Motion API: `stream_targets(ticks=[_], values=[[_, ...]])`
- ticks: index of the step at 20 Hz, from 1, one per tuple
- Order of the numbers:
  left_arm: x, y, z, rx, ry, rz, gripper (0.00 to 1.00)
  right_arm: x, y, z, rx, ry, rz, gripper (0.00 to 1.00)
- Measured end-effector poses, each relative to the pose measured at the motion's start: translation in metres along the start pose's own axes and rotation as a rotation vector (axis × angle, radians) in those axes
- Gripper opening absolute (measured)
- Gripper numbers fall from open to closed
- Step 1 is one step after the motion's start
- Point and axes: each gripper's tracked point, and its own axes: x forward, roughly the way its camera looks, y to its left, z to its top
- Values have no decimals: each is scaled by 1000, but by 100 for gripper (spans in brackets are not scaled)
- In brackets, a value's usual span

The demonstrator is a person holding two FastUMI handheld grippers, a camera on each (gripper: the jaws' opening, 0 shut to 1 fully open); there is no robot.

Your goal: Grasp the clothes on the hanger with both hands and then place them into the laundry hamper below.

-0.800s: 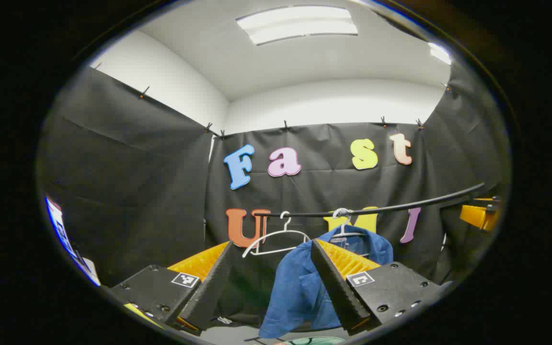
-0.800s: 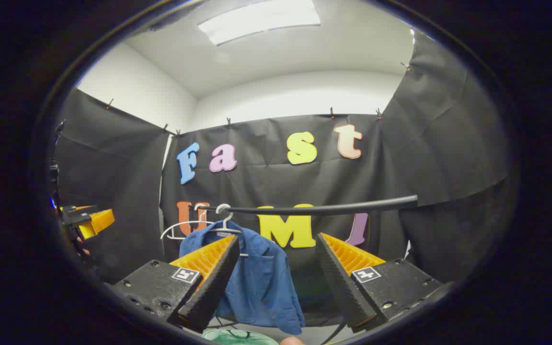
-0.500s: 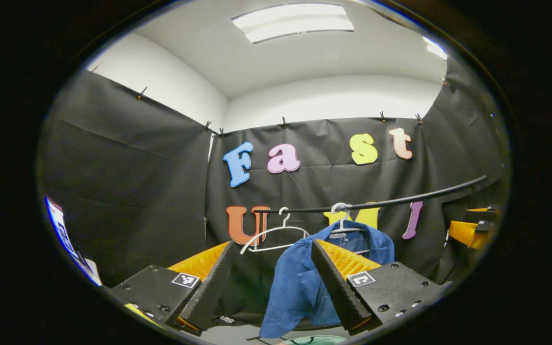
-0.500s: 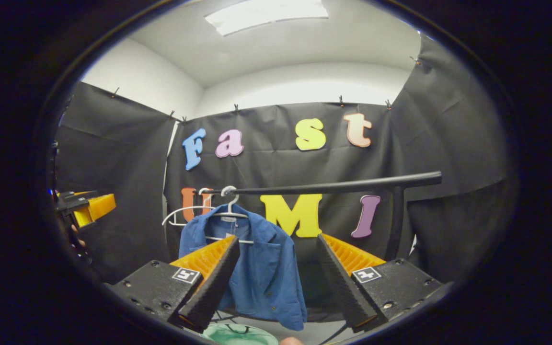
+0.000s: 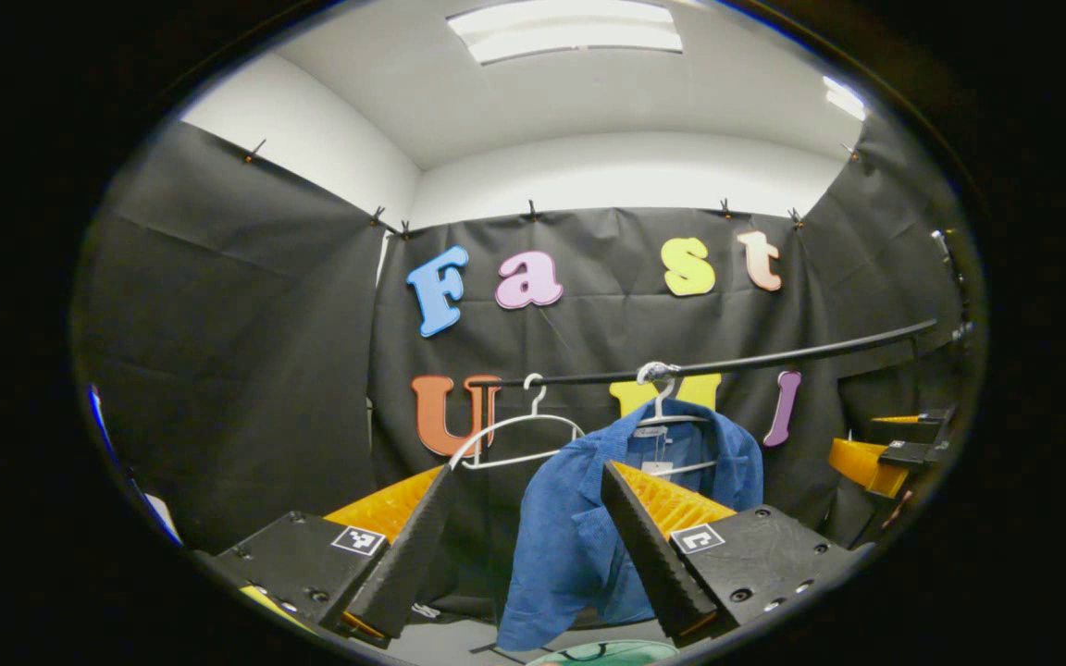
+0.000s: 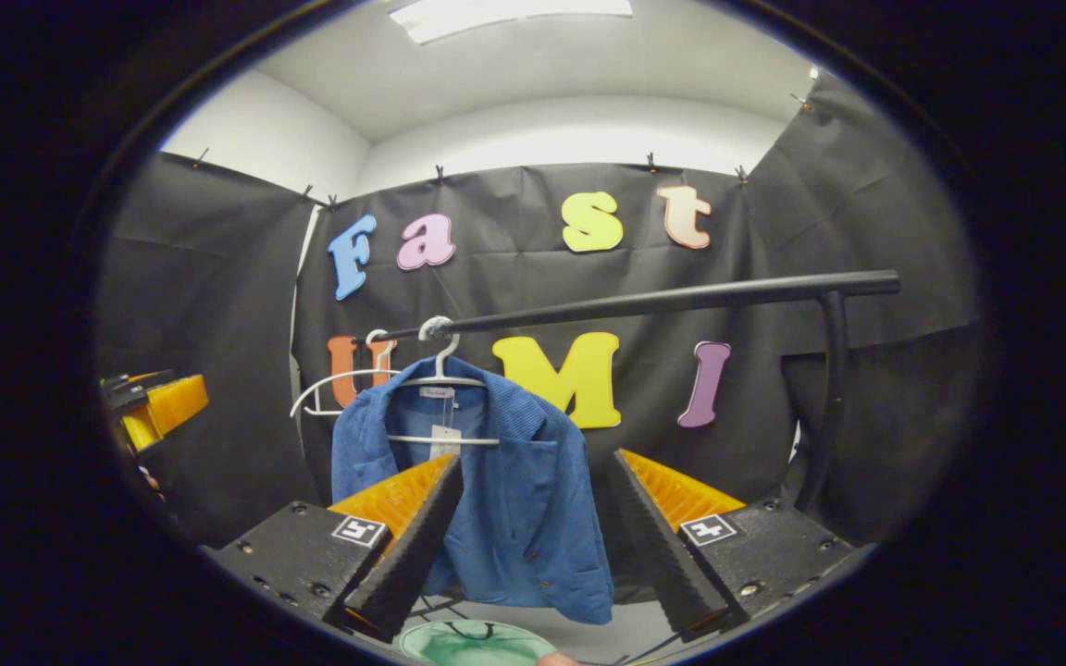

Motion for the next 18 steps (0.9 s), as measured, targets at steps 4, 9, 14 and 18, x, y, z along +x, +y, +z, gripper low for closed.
stream_targets(ticks=[4,9,14,18], values=[[18,-1,-26,-25,44,-57,100,17,15,-10,-21,6,-60,100],[42,-15,-70,-42,116,-154,100,46,28,-34,-24,39,-136,100],[65,-31,-103,-52,177,-230,100,60,33,-52,-41,46,-180,99],[79,-47,-119,-48,187,-237,100,72,29,-70,-49,84,-171,99]])
